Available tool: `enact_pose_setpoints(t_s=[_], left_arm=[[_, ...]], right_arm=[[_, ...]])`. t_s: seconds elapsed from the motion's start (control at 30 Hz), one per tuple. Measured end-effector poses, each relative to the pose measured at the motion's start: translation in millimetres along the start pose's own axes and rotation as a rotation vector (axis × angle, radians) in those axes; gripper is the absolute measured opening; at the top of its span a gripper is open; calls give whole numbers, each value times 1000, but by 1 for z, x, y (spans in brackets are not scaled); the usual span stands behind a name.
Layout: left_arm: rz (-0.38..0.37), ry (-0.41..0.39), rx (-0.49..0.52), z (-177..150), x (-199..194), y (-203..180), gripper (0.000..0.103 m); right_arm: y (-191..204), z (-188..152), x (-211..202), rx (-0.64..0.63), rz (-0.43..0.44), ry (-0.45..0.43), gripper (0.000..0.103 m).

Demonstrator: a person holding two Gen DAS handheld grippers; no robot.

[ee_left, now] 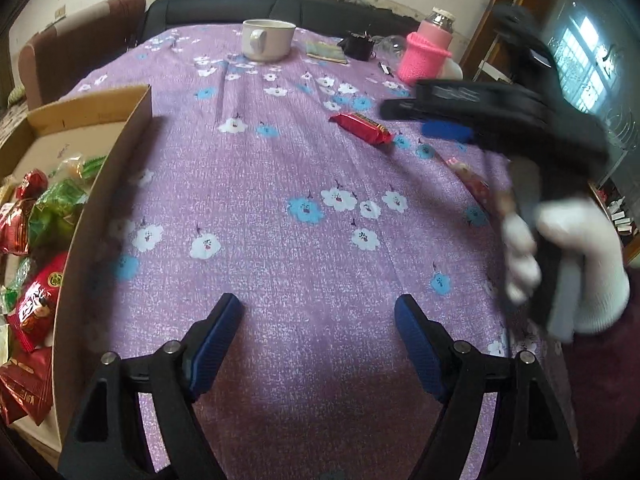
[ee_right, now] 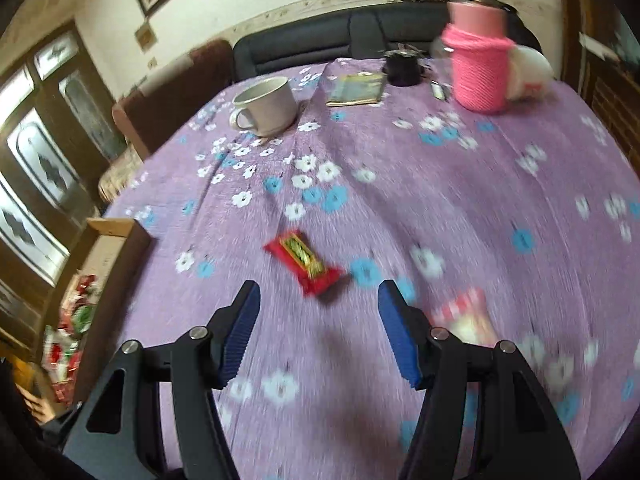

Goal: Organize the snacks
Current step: 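Move both tools back over the table toward the remaining snacks, then grasp the pink cartoon candy bar with the right gripper while the left gripper grasps the red chocolate bar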

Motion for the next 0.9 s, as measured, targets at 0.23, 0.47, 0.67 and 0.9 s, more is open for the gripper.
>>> enact_pose_setpoints(t_s=[0.23,0.47,0.67,0.9], left_arm=[[-40,-5,11,-2,-2,-5,93],[-67,22,33,-4,1,-10,102],[-87,16,30,-7,-3,-10,102],[-116,10,20,-5,-3,-8,103]], right_arm=[[28,23,48,-108,-80,71,59],[37,5,38,-96,-12,118,25],[62,-45,-1,-139,193,215,30],[12,-46,-52,-24,233,115,48]])
Point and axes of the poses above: each gripper's, at about its wrist camera, not at the fingertips, and x roughly the way its jaws point, y to its left, z to its top, the point moved 5 cm from there along x, roughly the way its jaws point, and after that the axes turned 15 degrees about -z, right-handed, at the moved point
